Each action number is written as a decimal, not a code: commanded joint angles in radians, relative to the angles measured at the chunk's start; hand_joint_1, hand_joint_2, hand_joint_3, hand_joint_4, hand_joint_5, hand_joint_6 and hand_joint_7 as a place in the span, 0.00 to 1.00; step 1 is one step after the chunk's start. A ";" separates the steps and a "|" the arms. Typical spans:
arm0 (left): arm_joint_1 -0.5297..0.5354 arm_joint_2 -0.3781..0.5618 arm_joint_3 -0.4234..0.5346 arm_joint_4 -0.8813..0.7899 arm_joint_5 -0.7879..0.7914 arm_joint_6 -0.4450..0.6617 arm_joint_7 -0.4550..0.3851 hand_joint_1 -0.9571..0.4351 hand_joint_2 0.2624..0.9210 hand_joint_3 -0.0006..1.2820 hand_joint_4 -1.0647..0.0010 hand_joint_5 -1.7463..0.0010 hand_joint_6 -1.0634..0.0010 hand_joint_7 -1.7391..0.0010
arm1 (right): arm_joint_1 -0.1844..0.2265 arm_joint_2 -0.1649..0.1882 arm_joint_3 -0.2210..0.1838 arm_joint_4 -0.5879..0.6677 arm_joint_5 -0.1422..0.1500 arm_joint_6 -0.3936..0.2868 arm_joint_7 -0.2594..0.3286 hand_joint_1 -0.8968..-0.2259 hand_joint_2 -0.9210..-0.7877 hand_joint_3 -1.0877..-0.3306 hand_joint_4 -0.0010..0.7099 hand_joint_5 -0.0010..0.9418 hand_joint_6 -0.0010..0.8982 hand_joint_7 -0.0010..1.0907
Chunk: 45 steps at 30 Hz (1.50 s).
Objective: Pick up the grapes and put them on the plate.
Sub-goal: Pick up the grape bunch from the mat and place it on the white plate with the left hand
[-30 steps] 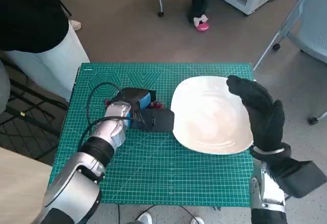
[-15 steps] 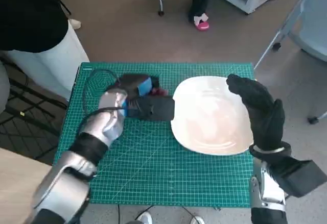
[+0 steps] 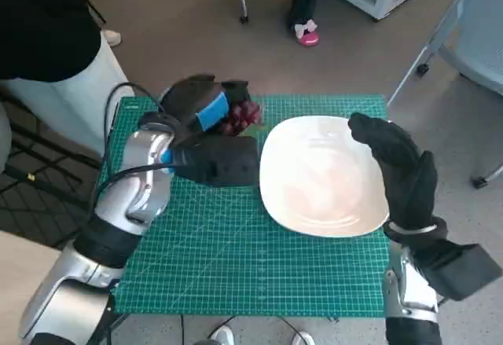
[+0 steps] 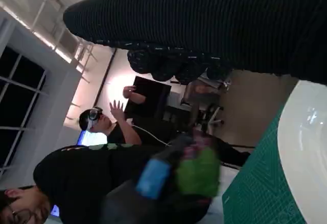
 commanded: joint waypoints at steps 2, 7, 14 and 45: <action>0.017 0.015 0.013 -0.041 0.015 -0.005 -0.004 0.69 1.00 0.14 0.55 0.20 0.44 0.33 | -0.007 0.007 -0.001 0.020 -0.004 0.003 0.000 0.41 0.00 0.27 0.53 0.00 0.01 0.43; 0.012 0.004 0.003 -0.035 0.022 0.005 -0.012 0.69 1.00 0.14 0.55 0.19 0.44 0.34 | -0.011 0.008 -0.001 0.022 -0.007 0.003 -0.001 0.41 0.00 0.27 0.53 0.00 0.01 0.44; -0.002 -0.027 -0.006 -0.036 0.022 0.018 -0.040 0.69 1.00 0.14 0.52 0.19 0.47 0.34 | -0.014 0.005 -0.005 0.025 -0.002 0.002 0.004 0.41 0.00 0.26 0.53 0.00 0.01 0.44; -0.343 -0.399 -0.121 0.535 -0.015 -0.162 -0.008 0.69 1.00 0.14 0.53 0.13 0.43 0.40 | 0.036 -0.019 -0.067 -0.021 0.024 -0.026 0.001 0.41 0.00 0.30 0.55 0.01 0.08 0.35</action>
